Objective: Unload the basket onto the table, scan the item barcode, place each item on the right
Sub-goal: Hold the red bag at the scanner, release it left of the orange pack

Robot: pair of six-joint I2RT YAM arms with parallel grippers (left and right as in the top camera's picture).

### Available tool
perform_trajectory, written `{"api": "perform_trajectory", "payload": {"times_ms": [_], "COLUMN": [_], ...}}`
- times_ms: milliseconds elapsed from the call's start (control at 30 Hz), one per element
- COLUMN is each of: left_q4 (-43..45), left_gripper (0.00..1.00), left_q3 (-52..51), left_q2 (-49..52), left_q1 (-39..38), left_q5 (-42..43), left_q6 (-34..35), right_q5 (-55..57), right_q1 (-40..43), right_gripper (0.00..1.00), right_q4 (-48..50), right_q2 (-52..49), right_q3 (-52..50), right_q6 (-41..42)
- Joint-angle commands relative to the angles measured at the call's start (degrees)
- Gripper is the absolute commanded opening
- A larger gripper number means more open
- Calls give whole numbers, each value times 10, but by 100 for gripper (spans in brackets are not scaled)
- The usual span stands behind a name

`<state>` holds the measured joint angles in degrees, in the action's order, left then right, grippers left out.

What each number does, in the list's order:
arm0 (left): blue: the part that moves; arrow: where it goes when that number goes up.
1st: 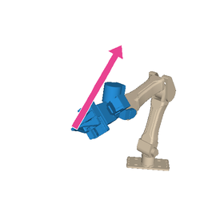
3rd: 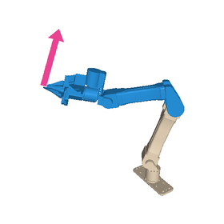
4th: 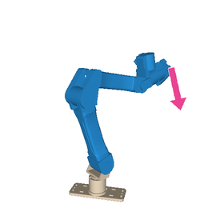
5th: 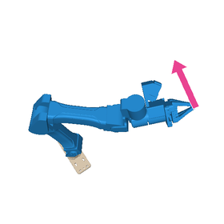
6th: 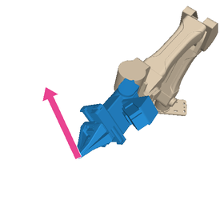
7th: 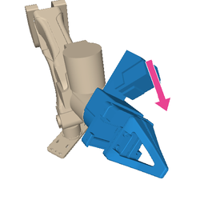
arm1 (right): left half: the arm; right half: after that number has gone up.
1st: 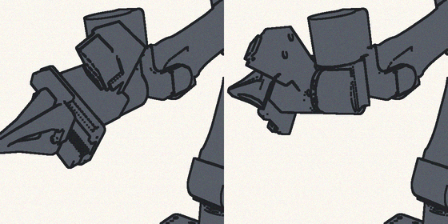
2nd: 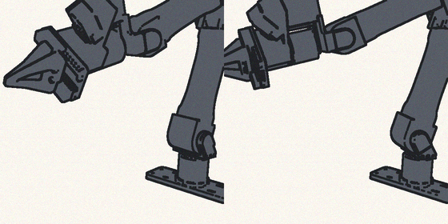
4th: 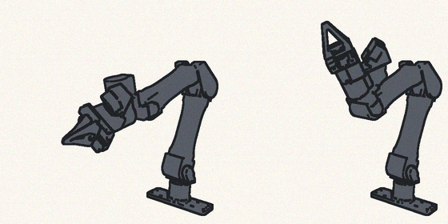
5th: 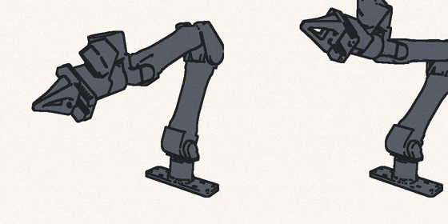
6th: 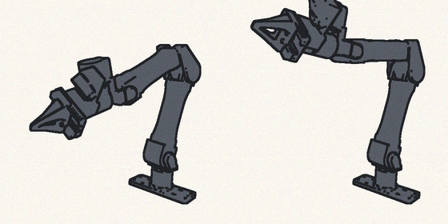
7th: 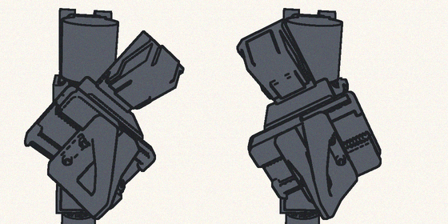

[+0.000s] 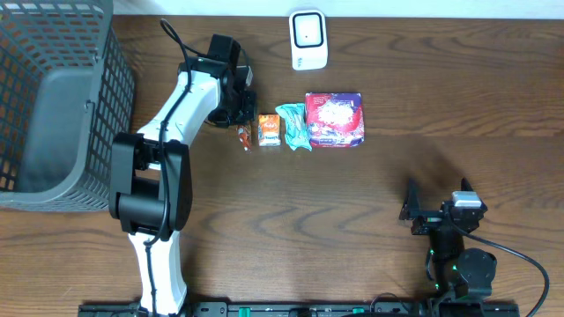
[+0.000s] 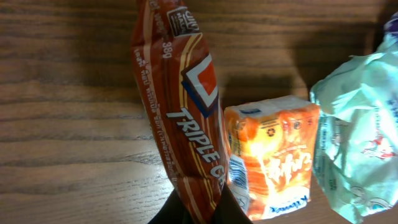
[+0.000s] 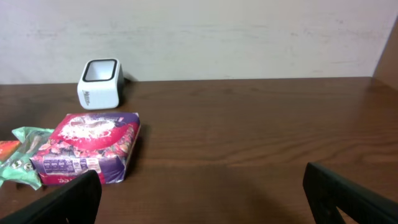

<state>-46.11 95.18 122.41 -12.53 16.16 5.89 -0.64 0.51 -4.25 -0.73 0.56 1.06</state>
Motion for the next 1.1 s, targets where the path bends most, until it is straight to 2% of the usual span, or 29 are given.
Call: {"api": "perform_trajectory", "payload": {"times_ms": [0, 200, 333, 500, 633, 767, 867, 1067], "left_q4": [-1, -1, -2, -6, -6, -19, -46, -123], "left_gripper": [17, 37, 38, 43, 54, 71, 93, 98], "left_q3": [3, 3, 5, 21, 22, 22, 22, 22], "left_q2": [7, 10, -1, -51, -127, -201, -251, -302], "left_q1": [1, 1, 3, 13, 28, 41, 45, 45], "left_q5": [-6, -6, -6, -6, -6, -6, -6, -6], "left_q6": [-5, -5, -5, 0, 4, 20, 21, 21], "right_q5": [1, 1, 1, 1, 1, 1, 1, 1], "right_q1": [-2, -2, -2, -2, -2, -2, -2, -2], "right_gripper": [99, 99, 99, 99, 99, 99, 99, 99], "right_q4": [0, 0, 0, 0, 0, 0, 0, 0], "right_q2": [1, 1, 1, 1, 1, 1, 1, 1], "right_q3": [-2, -2, -2, -3, -3, -2, -2, -3], "right_q6": [8, 8, 8, 8, 8, 8, 8, 8]}}
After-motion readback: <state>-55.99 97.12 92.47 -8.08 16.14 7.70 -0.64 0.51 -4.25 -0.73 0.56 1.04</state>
